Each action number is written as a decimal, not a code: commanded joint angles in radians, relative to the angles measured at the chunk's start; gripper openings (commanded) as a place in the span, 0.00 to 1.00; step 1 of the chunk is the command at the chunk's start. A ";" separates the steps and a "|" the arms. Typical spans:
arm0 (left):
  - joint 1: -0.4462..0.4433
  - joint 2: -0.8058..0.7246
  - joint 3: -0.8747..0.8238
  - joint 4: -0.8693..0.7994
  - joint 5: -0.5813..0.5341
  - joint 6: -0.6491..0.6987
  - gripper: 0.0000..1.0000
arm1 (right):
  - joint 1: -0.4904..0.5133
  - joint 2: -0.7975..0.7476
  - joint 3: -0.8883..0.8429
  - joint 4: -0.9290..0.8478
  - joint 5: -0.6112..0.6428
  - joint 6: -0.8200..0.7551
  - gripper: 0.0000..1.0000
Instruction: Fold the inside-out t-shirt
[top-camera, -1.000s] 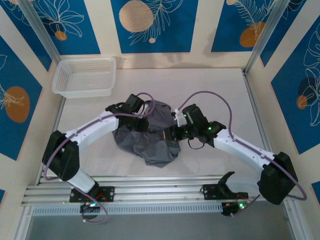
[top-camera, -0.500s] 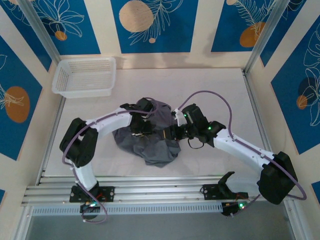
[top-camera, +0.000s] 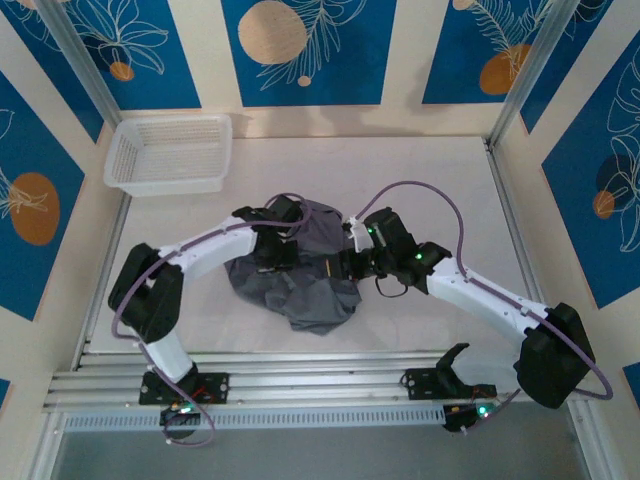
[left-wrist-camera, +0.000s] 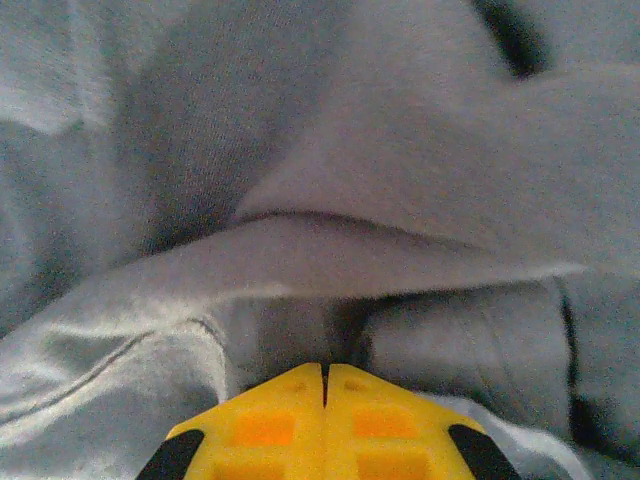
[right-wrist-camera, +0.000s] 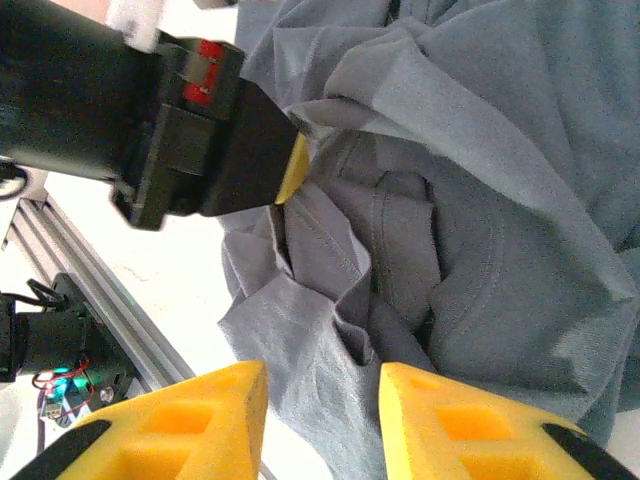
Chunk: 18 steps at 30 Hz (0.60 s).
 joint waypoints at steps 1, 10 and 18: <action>-0.002 -0.104 0.071 0.002 0.064 0.061 0.00 | 0.014 -0.035 0.013 0.076 -0.049 -0.077 0.42; -0.002 -0.046 0.259 -0.098 0.117 0.117 0.00 | 0.049 -0.052 0.006 0.284 -0.101 -0.314 0.53; -0.003 -0.083 0.271 -0.075 0.148 0.102 0.00 | 0.041 0.116 0.064 0.283 -0.146 -0.138 0.53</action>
